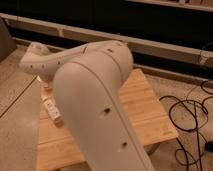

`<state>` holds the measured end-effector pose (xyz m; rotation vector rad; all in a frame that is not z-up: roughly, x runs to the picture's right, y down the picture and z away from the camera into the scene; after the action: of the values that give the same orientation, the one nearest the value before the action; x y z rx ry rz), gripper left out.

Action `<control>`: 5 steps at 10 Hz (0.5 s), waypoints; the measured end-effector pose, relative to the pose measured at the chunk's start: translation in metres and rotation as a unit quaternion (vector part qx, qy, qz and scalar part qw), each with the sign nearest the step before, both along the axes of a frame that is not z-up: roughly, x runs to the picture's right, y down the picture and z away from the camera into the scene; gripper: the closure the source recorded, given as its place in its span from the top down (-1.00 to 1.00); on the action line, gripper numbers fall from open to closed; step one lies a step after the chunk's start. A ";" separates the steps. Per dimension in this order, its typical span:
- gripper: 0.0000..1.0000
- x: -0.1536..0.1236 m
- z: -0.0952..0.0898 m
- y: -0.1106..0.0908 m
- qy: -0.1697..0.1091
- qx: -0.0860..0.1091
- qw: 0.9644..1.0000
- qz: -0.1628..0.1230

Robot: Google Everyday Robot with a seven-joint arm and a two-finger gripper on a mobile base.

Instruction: Place the eraser on the white sponge

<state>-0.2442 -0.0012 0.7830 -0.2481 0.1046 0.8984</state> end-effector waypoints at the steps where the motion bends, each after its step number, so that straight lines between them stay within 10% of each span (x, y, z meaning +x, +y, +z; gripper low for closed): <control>1: -1.00 0.012 -0.007 0.013 0.002 0.003 1.000 -0.002; 5: -1.00 0.043 -0.026 0.052 0.002 0.014 1.000 -0.013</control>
<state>-0.2009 0.0503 0.7566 -0.2183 0.0979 0.8734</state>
